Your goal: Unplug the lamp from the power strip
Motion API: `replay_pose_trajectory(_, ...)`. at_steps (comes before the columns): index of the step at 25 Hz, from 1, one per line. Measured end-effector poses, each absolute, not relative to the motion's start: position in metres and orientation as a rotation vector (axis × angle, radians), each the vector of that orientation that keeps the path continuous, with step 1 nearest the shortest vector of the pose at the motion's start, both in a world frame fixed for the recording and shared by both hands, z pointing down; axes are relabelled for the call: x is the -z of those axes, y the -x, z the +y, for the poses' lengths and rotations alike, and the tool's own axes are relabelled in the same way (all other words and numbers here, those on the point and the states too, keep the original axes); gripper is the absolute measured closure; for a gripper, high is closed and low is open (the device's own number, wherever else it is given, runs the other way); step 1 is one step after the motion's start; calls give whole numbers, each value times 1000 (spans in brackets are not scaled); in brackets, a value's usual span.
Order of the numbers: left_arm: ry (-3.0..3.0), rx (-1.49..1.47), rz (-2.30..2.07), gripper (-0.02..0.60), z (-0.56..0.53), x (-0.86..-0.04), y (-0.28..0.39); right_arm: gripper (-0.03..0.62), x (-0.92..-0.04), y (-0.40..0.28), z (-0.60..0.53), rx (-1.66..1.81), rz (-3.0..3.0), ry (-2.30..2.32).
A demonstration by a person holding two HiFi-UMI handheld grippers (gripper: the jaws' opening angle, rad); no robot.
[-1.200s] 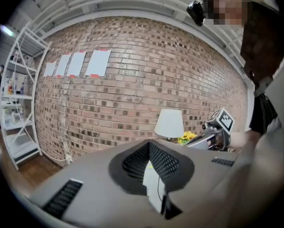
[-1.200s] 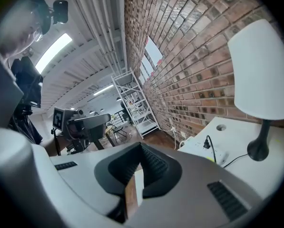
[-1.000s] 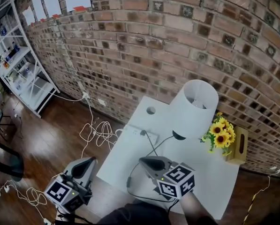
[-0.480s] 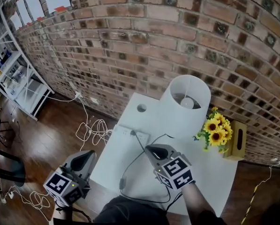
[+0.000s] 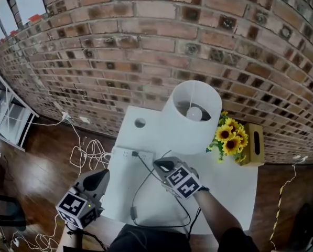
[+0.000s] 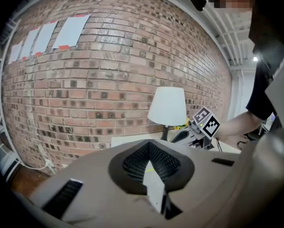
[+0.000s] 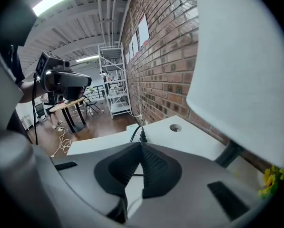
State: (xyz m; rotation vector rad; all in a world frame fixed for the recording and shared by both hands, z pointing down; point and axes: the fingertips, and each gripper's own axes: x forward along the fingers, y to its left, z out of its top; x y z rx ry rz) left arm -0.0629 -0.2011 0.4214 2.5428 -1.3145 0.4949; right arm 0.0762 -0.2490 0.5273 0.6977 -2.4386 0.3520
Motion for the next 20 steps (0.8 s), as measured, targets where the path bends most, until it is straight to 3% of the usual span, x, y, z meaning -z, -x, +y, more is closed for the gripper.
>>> replay_pose_trajectory(20,-2473,-706,-994,566,-280,-544,52,582,-587,-35,-286,-296,-2314,-606)
